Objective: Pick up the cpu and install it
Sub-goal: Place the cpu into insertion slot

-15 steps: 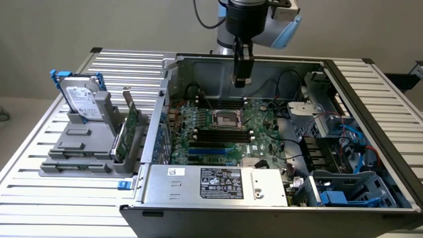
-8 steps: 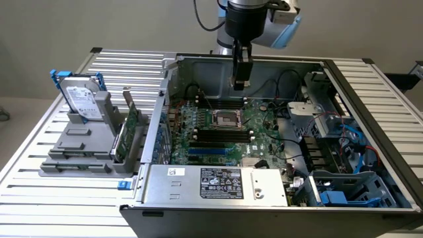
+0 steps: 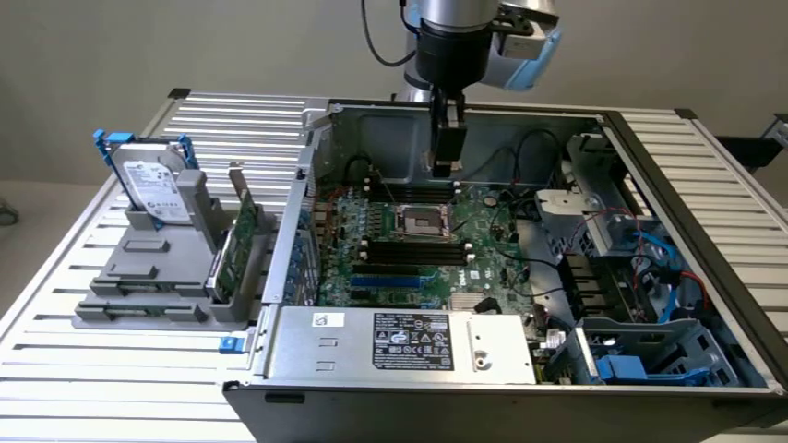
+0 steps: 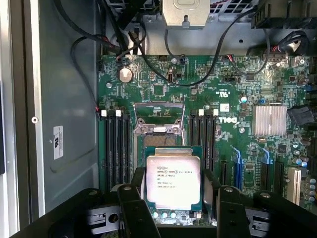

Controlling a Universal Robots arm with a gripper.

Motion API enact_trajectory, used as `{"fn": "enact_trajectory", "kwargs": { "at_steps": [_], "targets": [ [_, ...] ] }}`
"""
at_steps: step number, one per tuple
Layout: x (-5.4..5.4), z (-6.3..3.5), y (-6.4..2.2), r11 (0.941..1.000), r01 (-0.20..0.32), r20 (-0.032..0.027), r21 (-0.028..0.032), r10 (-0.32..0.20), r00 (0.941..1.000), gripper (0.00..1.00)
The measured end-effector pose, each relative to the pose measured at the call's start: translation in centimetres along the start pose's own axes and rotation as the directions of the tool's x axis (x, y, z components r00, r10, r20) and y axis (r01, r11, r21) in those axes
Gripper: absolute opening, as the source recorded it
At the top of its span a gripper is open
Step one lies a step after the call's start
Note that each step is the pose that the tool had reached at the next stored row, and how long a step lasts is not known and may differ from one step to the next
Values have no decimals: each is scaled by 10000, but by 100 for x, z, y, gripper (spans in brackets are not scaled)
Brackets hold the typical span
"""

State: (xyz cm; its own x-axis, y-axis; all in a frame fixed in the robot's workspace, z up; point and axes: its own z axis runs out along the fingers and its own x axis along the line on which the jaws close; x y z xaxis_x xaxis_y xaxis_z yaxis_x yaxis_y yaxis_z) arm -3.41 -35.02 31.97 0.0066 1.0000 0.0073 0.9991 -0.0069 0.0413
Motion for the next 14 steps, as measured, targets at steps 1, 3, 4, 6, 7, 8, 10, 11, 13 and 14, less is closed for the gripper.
{"fn": "enact_trajectory", "kwargs": {
  "at_steps": [1, 3, 4, 6, 7, 8, 10, 11, 13, 14],
  "targets": [
    [0, 18, -6, 10000, 0, 0, -1, 0, 10000, 55],
    [-1, 55, -19, 10000, 0, -1, -1, 0, 10000, 55],
    [-1, 73, -26, 10000, 1, -1, -1, -1, 10000, 55],
    [-1, 108, -38, 10000, 0, 0, 0, 0, 10000, 55],
    [-1, 126, -44, 10000, 0, 0, 0, 0, 10000, 55],
    [-1, 144, -50, 10000, 0, -1, -1, 0, 10000, 55],
    [-2, 180, -61, 10000, -1, 0, -1, 1, 10000, 55],
    [-2, 197, -67, 10000, -1, 0, 0, 1, 10000, 55],
    [-2, 235, -76, 10000, 0, -1, 0, 0, 10000, 55],
    [-2, 252, -79, 10000, 0, -1, 0, 0, 10000, 55]
  ]
}}
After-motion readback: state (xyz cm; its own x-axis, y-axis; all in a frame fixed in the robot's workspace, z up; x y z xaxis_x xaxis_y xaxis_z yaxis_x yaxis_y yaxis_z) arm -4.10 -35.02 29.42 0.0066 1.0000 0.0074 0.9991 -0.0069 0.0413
